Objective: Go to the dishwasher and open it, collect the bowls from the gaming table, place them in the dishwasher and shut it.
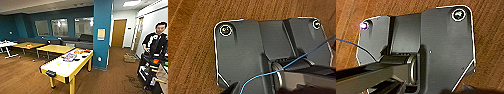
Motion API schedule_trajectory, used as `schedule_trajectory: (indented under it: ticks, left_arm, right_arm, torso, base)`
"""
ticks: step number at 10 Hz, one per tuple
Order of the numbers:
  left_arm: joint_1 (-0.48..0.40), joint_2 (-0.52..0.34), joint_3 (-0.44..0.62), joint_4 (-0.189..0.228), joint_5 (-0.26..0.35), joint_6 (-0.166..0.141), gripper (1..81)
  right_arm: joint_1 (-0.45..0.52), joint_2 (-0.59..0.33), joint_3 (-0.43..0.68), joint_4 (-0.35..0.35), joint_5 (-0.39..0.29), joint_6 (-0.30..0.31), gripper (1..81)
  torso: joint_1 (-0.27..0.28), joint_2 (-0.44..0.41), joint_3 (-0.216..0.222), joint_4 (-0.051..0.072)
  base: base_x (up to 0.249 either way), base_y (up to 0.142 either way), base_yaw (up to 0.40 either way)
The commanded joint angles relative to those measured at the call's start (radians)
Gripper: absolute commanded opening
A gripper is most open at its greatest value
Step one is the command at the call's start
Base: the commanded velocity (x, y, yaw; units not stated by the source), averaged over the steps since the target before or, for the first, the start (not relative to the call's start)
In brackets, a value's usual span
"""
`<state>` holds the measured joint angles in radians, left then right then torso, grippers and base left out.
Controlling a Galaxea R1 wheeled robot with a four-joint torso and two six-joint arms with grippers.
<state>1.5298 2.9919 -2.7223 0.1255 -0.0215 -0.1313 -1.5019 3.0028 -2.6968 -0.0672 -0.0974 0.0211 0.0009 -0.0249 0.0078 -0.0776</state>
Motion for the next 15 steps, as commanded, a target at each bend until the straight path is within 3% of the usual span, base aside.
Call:
schedule_trajectory:
  ticks: [1, 5, 15]
  left_arm:
    - [-0.059, -0.008, -0.001, -0.004, 0.049, 0.002, 81.1]
    - [-0.058, -0.008, -0.001, -0.004, 0.049, 0.001, 81.1]
    - [-0.058, -0.01, -0.001, -0.004, 0.049, 0.001, 81.1]
  right_arm:
    - [0.067, -0.002, 0.0, 0.0, -0.051, -0.001, 81.1]
    - [0.067, 0.0, 0.0, -0.002, -0.051, -0.003, 81.1]
    - [0.067, 0.001, 0.0, -0.002, -0.051, -0.003, 81.1]
  torso:
    - [0.0, 0.0, 0.0, 0.0]
    - [0.0, 0.0, 0.0, 0.0]
    - [0.0, 0.0, 0.0, 0.0]
  base:
    - [0.134, 0.0, 0.0]
    - [0.134, 0.0, 0.0]
    - [0.134, 0.066, 0.0]
